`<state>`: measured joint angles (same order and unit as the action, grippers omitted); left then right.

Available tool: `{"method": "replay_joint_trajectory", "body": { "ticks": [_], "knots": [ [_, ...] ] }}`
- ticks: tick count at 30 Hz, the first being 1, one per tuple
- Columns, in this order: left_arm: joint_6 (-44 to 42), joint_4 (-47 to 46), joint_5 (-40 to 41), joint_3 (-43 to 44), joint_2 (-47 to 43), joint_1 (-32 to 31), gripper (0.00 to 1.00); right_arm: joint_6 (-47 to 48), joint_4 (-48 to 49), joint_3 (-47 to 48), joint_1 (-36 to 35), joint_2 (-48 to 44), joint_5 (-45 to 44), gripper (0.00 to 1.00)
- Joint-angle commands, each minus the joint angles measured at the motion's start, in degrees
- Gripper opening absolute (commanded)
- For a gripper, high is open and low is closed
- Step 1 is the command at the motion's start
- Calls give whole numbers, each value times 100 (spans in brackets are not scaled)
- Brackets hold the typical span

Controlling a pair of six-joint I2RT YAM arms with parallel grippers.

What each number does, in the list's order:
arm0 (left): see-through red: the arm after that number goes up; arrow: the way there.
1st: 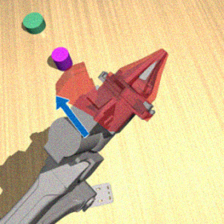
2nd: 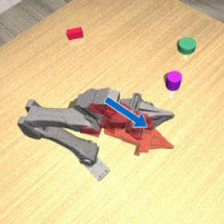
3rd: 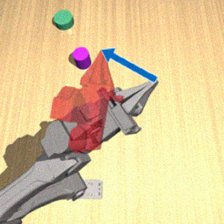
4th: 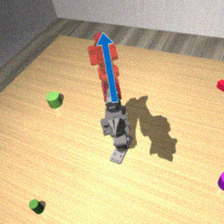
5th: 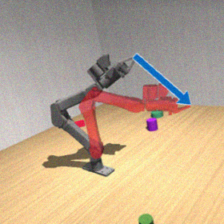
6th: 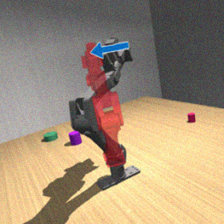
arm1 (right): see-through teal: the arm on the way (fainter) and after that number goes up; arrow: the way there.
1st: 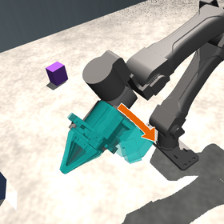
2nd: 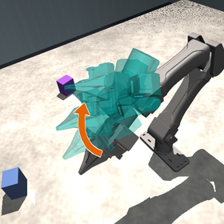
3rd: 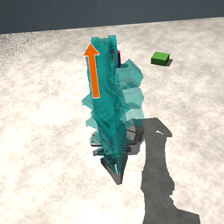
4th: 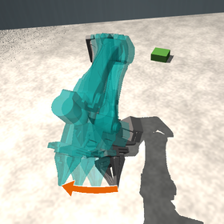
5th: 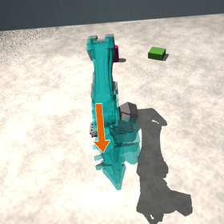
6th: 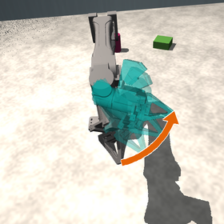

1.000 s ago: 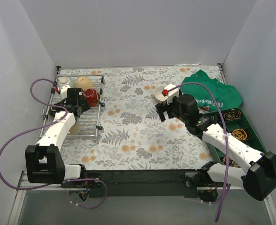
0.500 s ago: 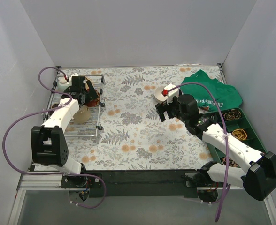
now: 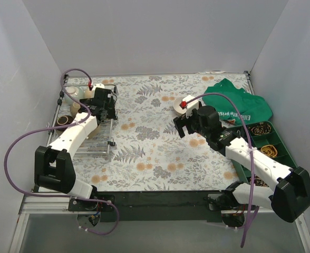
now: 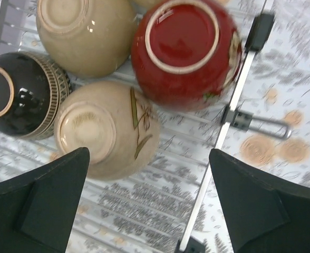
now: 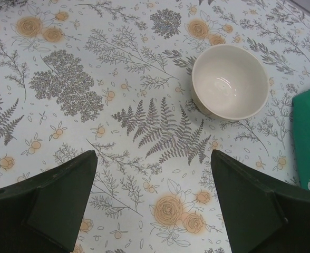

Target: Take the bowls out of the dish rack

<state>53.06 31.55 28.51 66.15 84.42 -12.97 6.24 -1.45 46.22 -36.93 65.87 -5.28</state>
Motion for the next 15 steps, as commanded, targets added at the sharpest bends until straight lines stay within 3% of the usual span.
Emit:
{"method": "replay_joint_trajectory", "body": {
  "ticks": [1, 5, 15],
  "knots": [
    [-436, 588, 1338, -339, -119, -346, 98, 26, 268, 80, -34, 49, 158, 97],
    [-586, 607, 1894, -463, 48, -504, 98, 18, 268, 80, -34, 67, 229, 97],
    [-1016, 369, 2131, -375, 452, -601, 98, 9, 295, 72, -34, 137, 273, 97]
  ]
}}
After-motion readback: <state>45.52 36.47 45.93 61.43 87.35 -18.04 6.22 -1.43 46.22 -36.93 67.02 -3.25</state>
